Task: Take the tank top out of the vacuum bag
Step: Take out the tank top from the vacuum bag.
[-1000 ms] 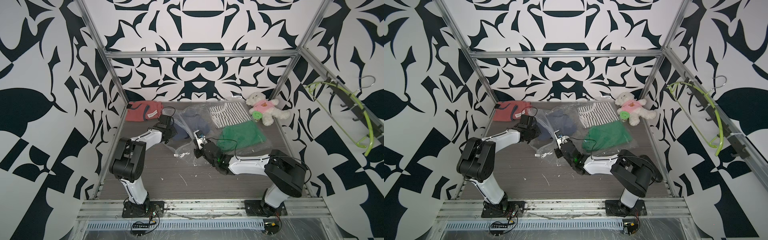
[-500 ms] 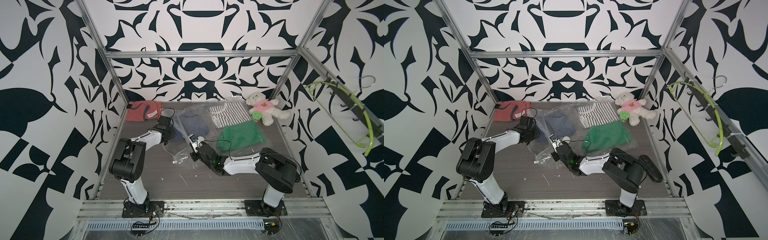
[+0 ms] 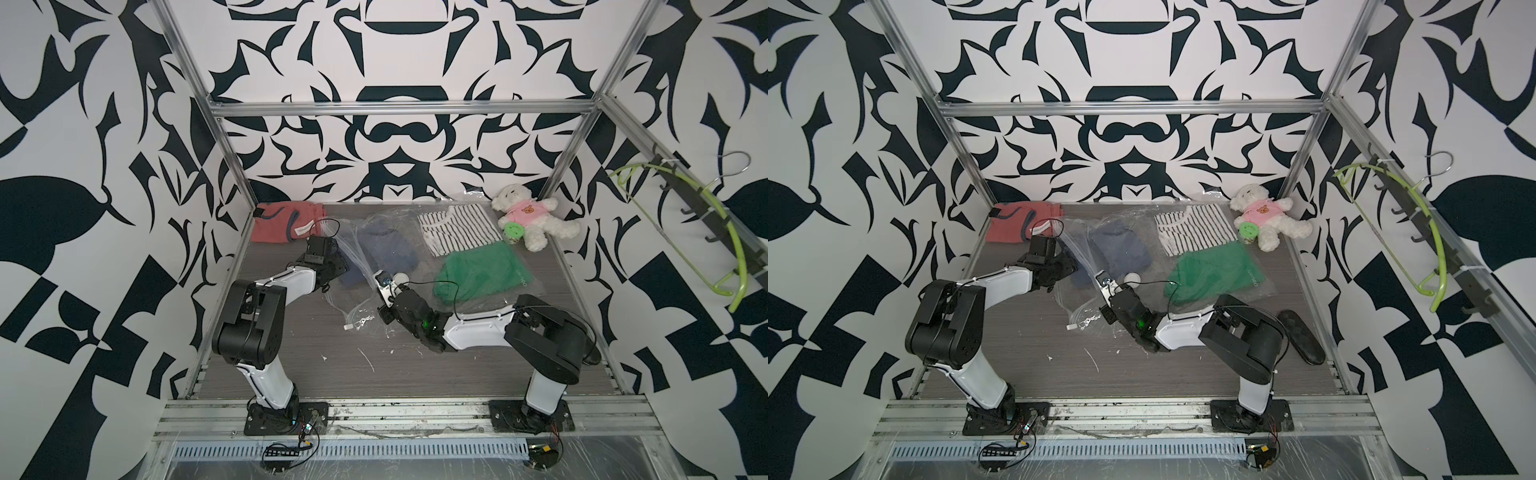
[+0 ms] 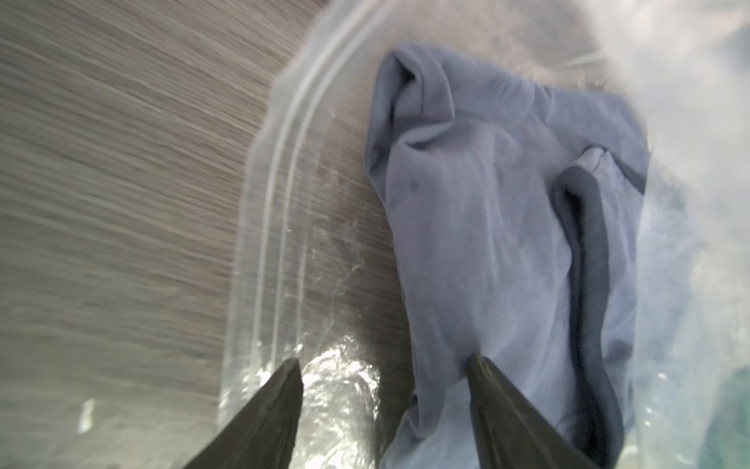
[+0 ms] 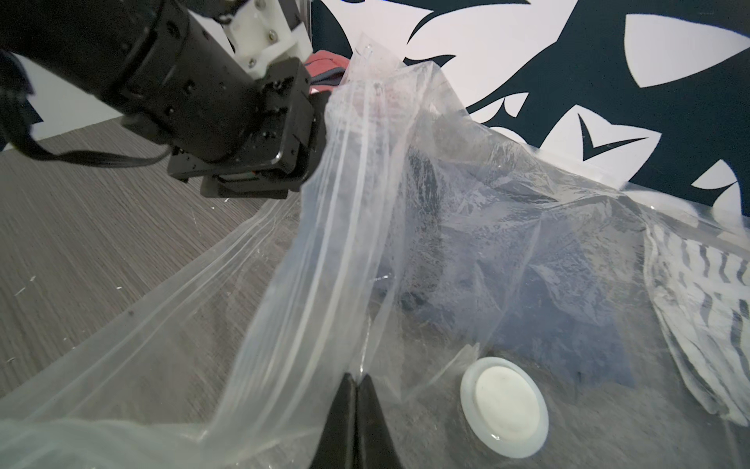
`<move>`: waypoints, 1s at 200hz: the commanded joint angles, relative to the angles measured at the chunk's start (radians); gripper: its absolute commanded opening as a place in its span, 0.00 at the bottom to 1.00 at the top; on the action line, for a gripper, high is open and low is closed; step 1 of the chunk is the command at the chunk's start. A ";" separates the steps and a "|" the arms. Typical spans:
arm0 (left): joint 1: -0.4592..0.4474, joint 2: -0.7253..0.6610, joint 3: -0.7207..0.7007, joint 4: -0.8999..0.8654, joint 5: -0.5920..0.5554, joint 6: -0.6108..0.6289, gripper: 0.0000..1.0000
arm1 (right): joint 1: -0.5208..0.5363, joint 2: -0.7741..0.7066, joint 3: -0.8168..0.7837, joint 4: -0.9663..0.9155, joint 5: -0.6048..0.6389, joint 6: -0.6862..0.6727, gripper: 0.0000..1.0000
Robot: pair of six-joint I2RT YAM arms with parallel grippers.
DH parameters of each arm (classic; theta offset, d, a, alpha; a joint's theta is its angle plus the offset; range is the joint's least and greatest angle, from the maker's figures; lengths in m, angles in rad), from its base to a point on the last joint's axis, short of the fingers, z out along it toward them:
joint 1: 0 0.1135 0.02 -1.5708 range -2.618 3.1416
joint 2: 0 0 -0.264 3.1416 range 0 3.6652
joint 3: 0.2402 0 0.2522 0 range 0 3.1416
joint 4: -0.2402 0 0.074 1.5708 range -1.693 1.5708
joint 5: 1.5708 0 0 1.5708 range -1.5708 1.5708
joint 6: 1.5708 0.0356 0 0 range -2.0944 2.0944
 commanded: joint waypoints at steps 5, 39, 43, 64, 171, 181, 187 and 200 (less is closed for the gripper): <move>-0.001 0.027 0.013 0.038 0.052 0.022 0.69 | 0.006 -0.002 0.041 -0.003 0.020 -0.008 0.05; 0.000 0.062 0.014 0.057 0.055 0.014 0.69 | 0.007 -0.005 0.044 -0.010 0.022 -0.008 0.05; 0.000 0.067 0.012 0.070 0.063 0.013 0.69 | 0.007 -0.005 0.044 -0.010 0.022 -0.008 0.05; -0.001 0.098 0.021 0.096 0.079 -0.002 0.69 | 0.010 -0.004 0.043 -0.010 0.022 -0.003 0.05; -0.022 0.199 -0.003 0.260 0.141 -0.061 0.40 | 0.014 -0.005 0.047 -0.013 0.030 -0.009 0.05; -0.025 0.206 -0.001 0.270 0.149 -0.063 0.33 | 0.014 -0.002 0.050 -0.015 0.031 -0.008 0.05; -0.026 0.211 0.002 0.271 0.152 -0.063 0.27 | 0.014 -0.002 0.053 -0.019 0.031 -0.006 0.05; -0.026 0.216 0.006 0.267 0.153 -0.066 0.14 | 0.014 -0.002 0.055 -0.024 0.031 -0.005 0.05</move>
